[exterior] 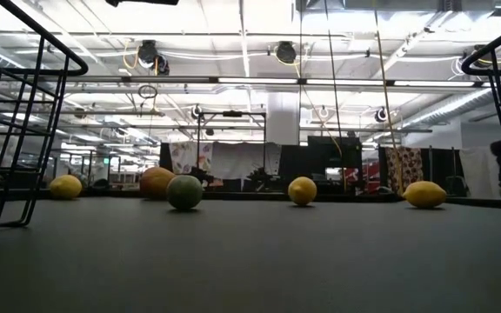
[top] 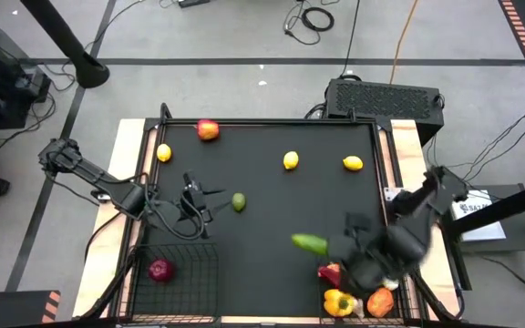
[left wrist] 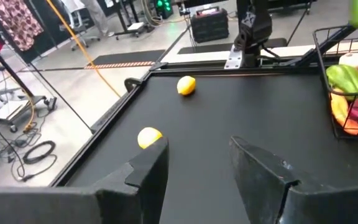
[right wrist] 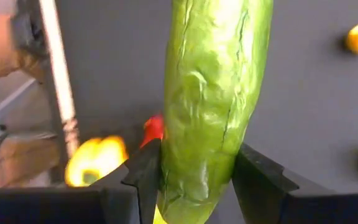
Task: Sort produce into baskets
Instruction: Put the green cucumber into the right wire basket, then put the red apple into the left wire basket
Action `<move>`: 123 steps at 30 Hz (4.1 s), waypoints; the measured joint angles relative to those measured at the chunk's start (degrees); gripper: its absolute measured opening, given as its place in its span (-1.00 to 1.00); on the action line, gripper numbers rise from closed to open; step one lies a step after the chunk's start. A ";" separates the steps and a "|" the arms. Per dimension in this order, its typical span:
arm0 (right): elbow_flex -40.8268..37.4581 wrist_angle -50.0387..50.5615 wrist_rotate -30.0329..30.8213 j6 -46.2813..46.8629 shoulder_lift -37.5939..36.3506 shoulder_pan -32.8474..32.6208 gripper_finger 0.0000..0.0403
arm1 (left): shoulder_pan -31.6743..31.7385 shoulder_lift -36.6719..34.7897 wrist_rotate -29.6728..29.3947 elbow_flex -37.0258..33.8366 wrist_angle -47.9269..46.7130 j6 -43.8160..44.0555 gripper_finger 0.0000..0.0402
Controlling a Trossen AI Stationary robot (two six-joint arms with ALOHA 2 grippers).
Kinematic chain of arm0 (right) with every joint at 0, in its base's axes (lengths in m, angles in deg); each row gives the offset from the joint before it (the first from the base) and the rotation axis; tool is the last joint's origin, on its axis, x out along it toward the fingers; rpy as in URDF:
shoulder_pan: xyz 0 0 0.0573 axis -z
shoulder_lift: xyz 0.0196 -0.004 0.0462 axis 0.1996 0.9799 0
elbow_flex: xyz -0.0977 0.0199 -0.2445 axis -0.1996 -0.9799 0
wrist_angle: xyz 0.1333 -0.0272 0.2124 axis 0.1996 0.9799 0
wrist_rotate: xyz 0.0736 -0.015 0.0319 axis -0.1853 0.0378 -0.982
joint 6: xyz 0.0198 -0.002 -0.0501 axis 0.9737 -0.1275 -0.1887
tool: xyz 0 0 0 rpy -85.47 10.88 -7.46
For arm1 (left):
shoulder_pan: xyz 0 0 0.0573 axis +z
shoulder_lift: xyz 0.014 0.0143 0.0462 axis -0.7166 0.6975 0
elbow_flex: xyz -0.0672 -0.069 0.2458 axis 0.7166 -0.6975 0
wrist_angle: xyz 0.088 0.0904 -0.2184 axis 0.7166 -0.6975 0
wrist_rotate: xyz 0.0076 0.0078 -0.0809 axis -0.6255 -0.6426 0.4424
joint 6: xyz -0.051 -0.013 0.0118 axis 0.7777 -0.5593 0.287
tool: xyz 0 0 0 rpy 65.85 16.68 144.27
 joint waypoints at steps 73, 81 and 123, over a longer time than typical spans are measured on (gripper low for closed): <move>-13.30 -3.30 53.31 -18.98 -0.33 22.74 0.02 | 66.93 -2.74 32.26 6.62 -25.18 -20.74 -0.01; -20.58 -3.48 53.21 -19.69 -0.27 27.19 0.02 | 77.64 1.91 39.73 6.62 -28.74 -23.63 0.14; -21.58 -12.77 48.38 -31.44 -0.34 31.08 0.02 | 66.51 34.48 34.38 29.75 -45.84 -39.20 0.69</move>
